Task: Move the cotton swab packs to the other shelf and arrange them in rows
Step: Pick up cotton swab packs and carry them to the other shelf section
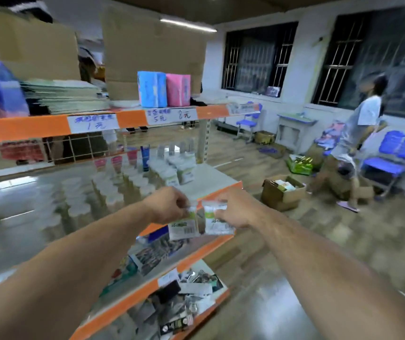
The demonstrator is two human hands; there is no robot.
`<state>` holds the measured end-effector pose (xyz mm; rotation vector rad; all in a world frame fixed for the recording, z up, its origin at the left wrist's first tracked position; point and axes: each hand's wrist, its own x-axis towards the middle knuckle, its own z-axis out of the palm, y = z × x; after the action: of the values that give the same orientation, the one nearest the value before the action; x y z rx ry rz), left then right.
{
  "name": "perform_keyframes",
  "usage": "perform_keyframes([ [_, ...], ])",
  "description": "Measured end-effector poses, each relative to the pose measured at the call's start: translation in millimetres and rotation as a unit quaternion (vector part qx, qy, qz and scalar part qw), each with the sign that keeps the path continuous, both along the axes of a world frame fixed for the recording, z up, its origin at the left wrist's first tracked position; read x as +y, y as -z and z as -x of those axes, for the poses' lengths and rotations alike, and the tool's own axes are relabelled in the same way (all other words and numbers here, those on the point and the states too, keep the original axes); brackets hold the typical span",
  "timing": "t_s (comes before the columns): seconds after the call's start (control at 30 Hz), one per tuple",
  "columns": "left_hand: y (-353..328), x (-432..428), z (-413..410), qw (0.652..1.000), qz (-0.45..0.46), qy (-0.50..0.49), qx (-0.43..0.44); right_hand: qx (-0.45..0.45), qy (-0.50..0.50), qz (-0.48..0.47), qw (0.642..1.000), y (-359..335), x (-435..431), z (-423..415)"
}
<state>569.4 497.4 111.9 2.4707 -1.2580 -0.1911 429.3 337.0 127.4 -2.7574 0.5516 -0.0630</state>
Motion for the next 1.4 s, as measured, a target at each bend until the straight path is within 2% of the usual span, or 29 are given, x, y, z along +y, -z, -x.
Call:
perform_keyframes([
  [0.33,18,-150,-29,0.998,-0.016,0.06,-0.003,-0.02,0.052,-0.019,0.998,17,-130,-4],
  [0.6,20,-260,-104,0.996,-0.006,0.085,0.008,-0.005,0.068,0.014,0.998,11,-229,-77],
  [0.73,21,-288,-149,0.997,0.005,0.073,0.008,-0.02,0.072,-0.008,0.997,12,-263,-127],
  [0.83,29,-294,-180,0.999,-0.01,0.049,0.019,-0.003,0.037,-0.002,0.999,20,-280,-166],
  [0.93,33,-293,-211,0.999,0.011,0.028,0.029,0.0,-0.001,0.001,1.0,25,-296,-210],
  [1.1,49,-278,-251,0.998,0.025,-0.059,0.024,0.013,-0.128,0.035,0.991,45,-317,-288],
  [1.2,52,-263,-264,0.991,0.032,-0.125,0.025,0.02,-0.213,0.052,0.975,57,-330,-337],
  [1.27,50,-253,-267,0.984,0.033,-0.173,0.015,0.056,-0.25,0.059,0.965,61,-333,-365],
  [1.33,49,-246,-267,0.976,0.011,-0.218,0.004,0.102,-0.301,0.133,0.939,63,-336,-383],
  [1.4,49,-242,-267,0.966,0.002,-0.26,0.003,0.099,-0.326,0.178,0.923,69,-340,-411],
])
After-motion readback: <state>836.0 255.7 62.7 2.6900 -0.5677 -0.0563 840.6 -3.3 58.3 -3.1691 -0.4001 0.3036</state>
